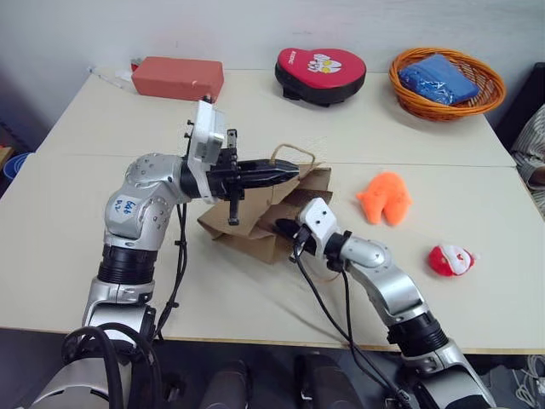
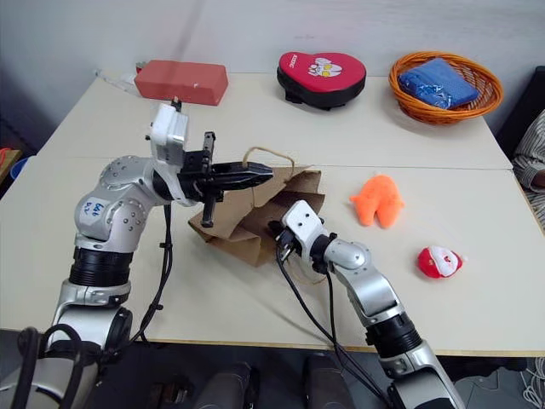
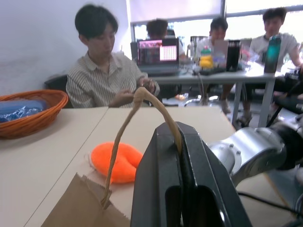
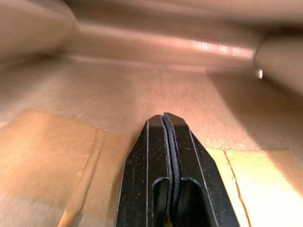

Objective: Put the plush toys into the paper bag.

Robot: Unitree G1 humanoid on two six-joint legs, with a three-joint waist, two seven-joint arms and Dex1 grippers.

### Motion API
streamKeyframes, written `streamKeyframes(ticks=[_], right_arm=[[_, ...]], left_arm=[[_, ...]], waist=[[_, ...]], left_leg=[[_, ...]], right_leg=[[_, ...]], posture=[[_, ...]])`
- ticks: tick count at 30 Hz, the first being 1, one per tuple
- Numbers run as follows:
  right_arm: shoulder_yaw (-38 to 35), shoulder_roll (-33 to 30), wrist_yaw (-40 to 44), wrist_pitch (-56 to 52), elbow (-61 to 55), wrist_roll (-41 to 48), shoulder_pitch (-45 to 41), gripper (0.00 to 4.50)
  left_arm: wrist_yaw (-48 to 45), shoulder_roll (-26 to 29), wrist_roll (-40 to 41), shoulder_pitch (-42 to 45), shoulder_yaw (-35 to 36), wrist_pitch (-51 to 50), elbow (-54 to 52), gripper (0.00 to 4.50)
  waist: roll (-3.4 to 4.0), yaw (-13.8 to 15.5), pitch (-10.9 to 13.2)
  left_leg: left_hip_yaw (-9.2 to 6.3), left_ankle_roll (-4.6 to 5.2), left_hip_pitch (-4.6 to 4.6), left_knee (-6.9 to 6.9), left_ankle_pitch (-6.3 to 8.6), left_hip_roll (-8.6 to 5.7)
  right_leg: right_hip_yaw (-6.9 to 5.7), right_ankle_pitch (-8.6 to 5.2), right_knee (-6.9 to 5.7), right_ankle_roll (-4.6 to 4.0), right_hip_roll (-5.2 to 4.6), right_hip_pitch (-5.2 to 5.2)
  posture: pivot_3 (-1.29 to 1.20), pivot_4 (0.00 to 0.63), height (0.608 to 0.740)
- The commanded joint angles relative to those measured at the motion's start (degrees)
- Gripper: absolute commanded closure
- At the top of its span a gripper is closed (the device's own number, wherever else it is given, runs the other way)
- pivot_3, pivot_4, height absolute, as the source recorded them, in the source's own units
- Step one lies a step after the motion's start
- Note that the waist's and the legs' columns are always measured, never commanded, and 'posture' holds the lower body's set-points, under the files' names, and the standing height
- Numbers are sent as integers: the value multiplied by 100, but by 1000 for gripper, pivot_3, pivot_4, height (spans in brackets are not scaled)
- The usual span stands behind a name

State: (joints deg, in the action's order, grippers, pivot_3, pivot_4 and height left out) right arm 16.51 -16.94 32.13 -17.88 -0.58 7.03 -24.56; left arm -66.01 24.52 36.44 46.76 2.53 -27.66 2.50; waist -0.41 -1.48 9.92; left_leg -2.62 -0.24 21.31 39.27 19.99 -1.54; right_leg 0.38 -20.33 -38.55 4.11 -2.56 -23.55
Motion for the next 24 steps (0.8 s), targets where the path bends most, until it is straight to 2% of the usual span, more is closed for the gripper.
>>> streamKeyframes(ticks=[1, 12, 16, 19, 20, 22, 24], right_arm=[[-58, 12, 85, -26, -60, -31, -42, 4475], [-218, -198, 522, -686, -826, 335, 469, 4475], [-300, -226, 636, -268, -901, 342, 593, 4475], [-587, -174, 811, -274, -1072, 776, 581, 4475], [-716, -251, 928, -628, -1225, 1063, 574, 4313], [-981, -374, 1118, -670, -1399, 1380, 557, 3881], [-1188, -673, 1515, -821, -1664, 1778, 641, 3260]], left_arm=[[34, 157, 422, 200, 282, -308, -353, 4500], [225, 433, 486, -40, 438, -411, -598, 4500], [282, 423, 415, -179, 420, -348, -606, 4500], [288, 442, 271, -344, 301, -237, -679, 4500], [310, 422, 264, -408, 285, -223, -720, 4500], [327, 379, 220, -498, 236, -166, -769, 4500], [276, 388, 139, -567, 140, -93, -795, 4500]], waist=[[0, -17, 0], [0, -13, 0], [0, -13, 0], [0, -13, 0], [0, -12, 0], [0, -11, 0], [0, 0, 0]], left_leg=[[0, 0, 0, -1, 0, 0], [-2, -3, -2, -3, -2, -1], [0, -3, -1, -3, -2, -1], [0, -3, -2, -3, -2, -2], [0, -3, -1, -3, -2, -2], [-2, -3, -2, -3, -2, -1], [-2, -3, -1, -3, -2, -1]], right_leg=[[0, 0, 0, 0, 0, 0], [2, 0, 0, 0, 0, 0], [2, 0, 1, 0, 0, -1], [3, 0, 1, 0, 0, -1], [3, 0, 1, 0, 0, -1], [2, 0, 1, 0, 0, -1], [2, 0, 3, 0, 0, 1]], posture=[[0, 150, 740], [0, 150, 740], [0, 150, 740], [0, 150, 740], [0, 150, 740], [0, 150, 740], [0, 150, 740]])
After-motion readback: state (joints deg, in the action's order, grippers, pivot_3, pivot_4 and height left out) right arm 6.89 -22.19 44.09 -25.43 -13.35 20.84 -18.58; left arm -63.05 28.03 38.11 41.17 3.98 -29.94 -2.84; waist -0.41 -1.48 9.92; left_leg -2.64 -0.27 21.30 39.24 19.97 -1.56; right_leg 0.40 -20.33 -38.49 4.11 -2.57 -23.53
